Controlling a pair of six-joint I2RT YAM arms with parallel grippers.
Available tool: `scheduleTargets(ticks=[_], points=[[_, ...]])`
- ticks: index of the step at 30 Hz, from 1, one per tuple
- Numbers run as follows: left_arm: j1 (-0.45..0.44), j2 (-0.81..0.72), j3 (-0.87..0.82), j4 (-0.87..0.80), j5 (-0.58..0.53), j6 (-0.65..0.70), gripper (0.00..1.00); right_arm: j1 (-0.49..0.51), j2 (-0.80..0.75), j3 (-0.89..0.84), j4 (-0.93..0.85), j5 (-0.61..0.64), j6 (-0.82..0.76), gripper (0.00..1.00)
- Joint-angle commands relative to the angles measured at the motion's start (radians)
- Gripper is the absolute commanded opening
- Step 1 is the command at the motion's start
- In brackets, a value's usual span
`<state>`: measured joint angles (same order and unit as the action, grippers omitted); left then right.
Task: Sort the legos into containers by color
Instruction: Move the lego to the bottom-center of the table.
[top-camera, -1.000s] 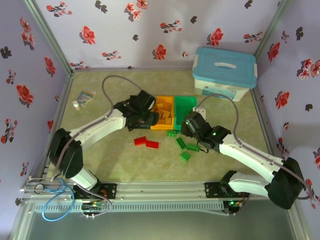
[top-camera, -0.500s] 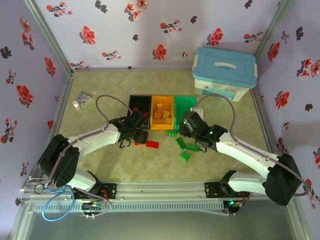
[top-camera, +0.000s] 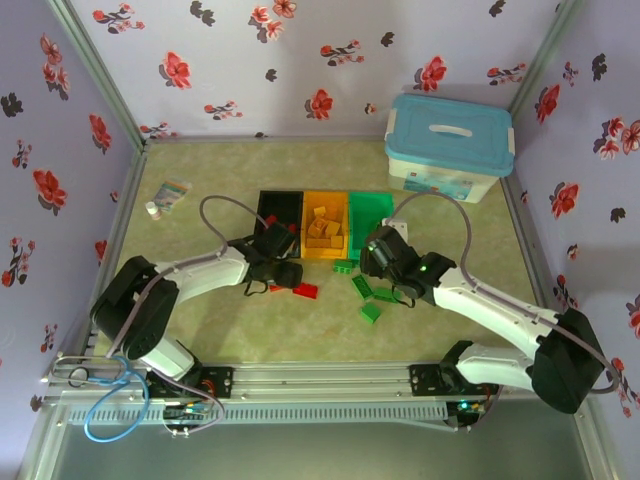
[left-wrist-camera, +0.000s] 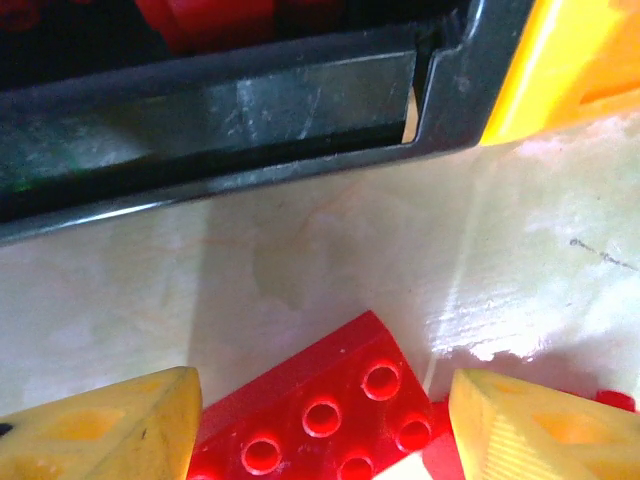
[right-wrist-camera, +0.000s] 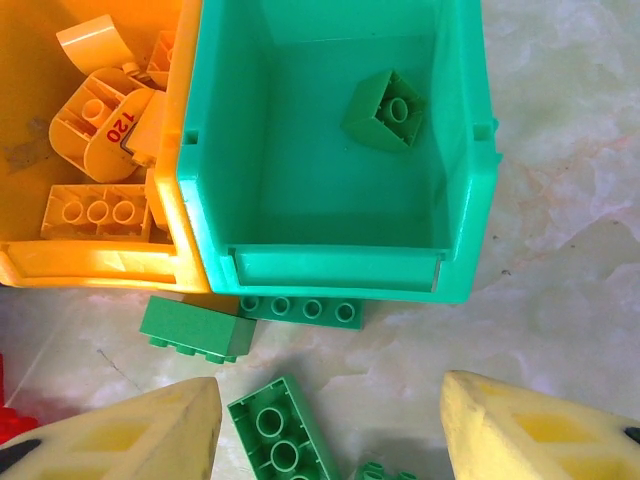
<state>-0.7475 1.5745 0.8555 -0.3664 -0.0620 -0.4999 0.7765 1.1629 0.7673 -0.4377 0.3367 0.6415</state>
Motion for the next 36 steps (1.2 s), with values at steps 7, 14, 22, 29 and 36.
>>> scheduleTargets(ticks=[7,14,22,29,36], points=[[0.004,0.026,-0.025,-0.025,-0.003,-0.055,0.57,-0.009,-0.025,-0.022,0.012,0.014,0.029,0.60],[0.036,0.002,-0.067,-0.016,-0.031,-0.122,0.47,-0.008,-0.021,-0.014,0.011,0.010,0.028,0.60],[0.078,-0.060,-0.111,-0.012,-0.027,-0.179,0.48,-0.008,-0.032,-0.014,0.005,0.008,0.028,0.60],[0.055,-0.147,-0.138,-0.058,-0.018,-0.185,0.61,-0.009,-0.022,-0.013,0.016,0.005,0.028,0.60],[0.012,-0.173,-0.173,-0.069,-0.001,-0.184,0.65,-0.008,-0.006,-0.004,0.025,0.004,0.028,0.60]])
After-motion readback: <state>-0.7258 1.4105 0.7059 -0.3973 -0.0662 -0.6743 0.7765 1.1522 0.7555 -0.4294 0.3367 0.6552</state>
